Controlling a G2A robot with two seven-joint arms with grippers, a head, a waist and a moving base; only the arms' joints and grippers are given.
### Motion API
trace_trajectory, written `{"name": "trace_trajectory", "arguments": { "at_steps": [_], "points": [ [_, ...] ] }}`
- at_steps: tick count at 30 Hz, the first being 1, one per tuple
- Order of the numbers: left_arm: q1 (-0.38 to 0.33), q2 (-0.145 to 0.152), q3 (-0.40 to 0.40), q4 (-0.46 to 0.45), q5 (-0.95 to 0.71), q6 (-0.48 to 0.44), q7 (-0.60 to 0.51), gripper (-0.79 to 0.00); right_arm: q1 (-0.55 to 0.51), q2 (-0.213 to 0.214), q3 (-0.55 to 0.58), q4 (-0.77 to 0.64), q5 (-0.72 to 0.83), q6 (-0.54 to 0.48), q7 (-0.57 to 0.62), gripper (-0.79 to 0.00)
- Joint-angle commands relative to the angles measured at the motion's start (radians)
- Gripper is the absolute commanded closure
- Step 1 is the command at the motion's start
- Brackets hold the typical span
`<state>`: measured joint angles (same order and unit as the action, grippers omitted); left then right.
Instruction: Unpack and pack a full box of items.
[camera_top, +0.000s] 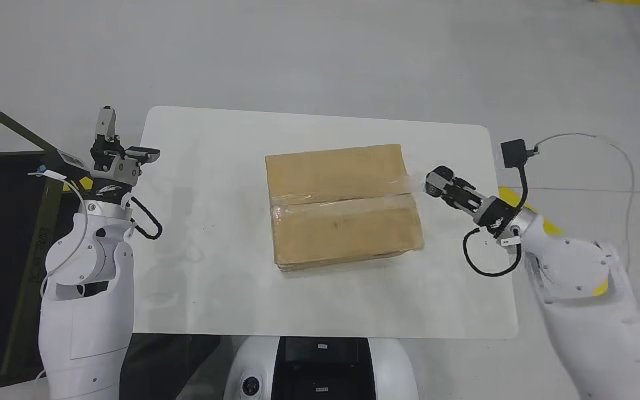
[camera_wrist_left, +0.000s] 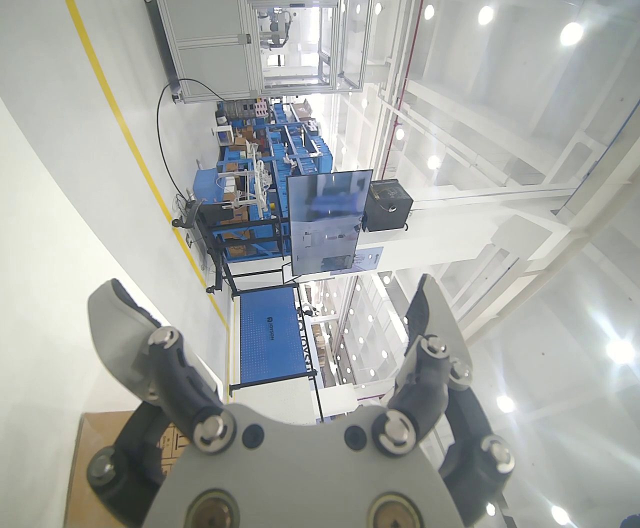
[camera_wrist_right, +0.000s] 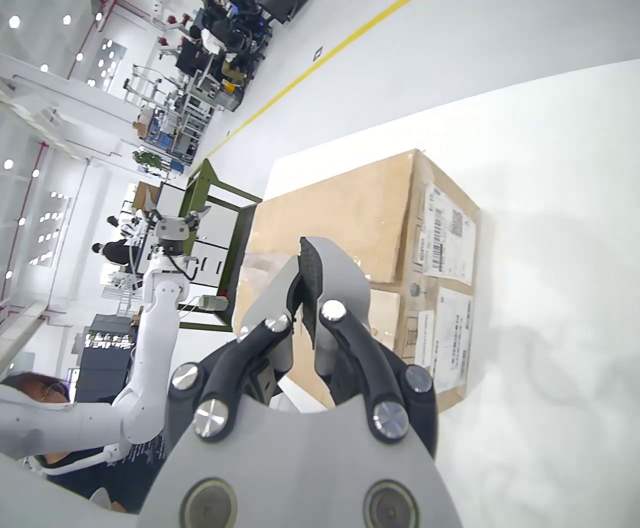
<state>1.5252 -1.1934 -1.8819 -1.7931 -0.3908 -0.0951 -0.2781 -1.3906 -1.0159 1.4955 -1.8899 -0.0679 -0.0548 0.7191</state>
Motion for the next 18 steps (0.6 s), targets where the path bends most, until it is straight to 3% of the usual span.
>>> {"name": "trace_trajectory", "arguments": {
  "at_steps": [1, 18],
  "points": [
    [0.0, 0.0, 0.0, 0.0, 0.0, 0.0, 0.0, -0.785, 0.0, 0.002, 0.0, -0.003, -0.026, 0.021, 0.01, 0.0],
    [0.0, 0.0, 0.0, 0.0, 0.0, 0.0, 0.0, -0.785, 0.072, 0.002, -0.074, 0.08, -0.148, 0.09, 0.048, 0.0]
  ]
}}
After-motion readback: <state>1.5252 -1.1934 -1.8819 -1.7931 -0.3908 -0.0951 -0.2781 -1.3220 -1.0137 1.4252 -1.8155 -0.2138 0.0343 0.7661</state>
